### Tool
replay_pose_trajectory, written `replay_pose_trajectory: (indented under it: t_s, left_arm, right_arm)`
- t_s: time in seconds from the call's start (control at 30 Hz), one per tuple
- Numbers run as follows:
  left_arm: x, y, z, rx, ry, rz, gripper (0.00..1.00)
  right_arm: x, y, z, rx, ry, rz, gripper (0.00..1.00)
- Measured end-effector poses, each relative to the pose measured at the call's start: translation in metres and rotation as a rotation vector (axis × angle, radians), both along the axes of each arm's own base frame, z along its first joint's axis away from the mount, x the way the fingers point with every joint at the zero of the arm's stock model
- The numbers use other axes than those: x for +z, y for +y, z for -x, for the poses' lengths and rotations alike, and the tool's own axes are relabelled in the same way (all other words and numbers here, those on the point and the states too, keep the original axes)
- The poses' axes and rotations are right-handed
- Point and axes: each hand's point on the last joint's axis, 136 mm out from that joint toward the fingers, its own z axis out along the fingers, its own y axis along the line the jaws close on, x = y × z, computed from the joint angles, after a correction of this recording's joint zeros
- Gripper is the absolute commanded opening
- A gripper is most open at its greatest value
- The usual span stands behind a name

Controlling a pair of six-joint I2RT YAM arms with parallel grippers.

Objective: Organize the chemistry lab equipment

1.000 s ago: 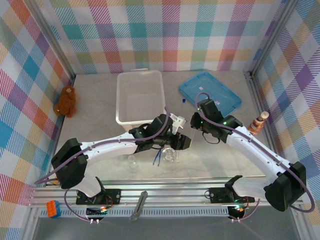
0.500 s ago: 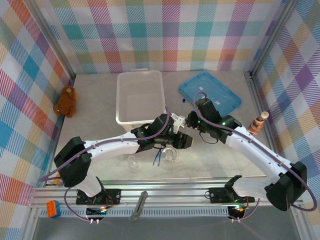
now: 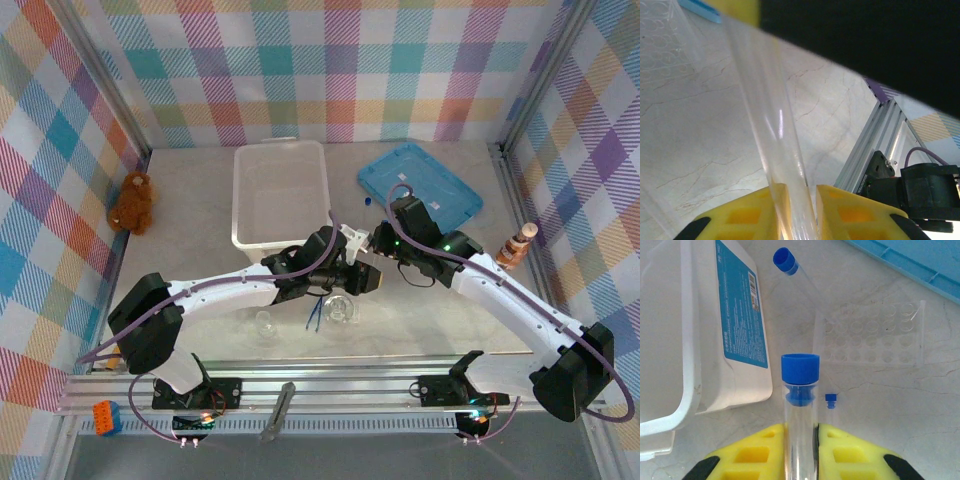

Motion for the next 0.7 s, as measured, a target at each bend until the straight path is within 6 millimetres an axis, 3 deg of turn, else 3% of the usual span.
replay_pose_trajectory:
  t_s: [0.27,0.43,0.7]
  left_arm:
    - [-0.003,0.004,-0.005,0.019,0.000,-0.012,0.11]
    - [-0.005,0.006,-0.007,0.008,-0.027,-0.029,0.10]
    - [-0.007,0.016,-0.009,-0.008,-0.116,-0.083,0.09]
  right_arm:
    - [0.002,0.000,-0.002,-0.003,-0.009,-0.005,0.21]
    - [0.006,0.002,0.000,0.007,-0.005,-0.011,0.35]
    - [0.021,-0.007,0.004,0.023,0.004,-0.011,0.39]
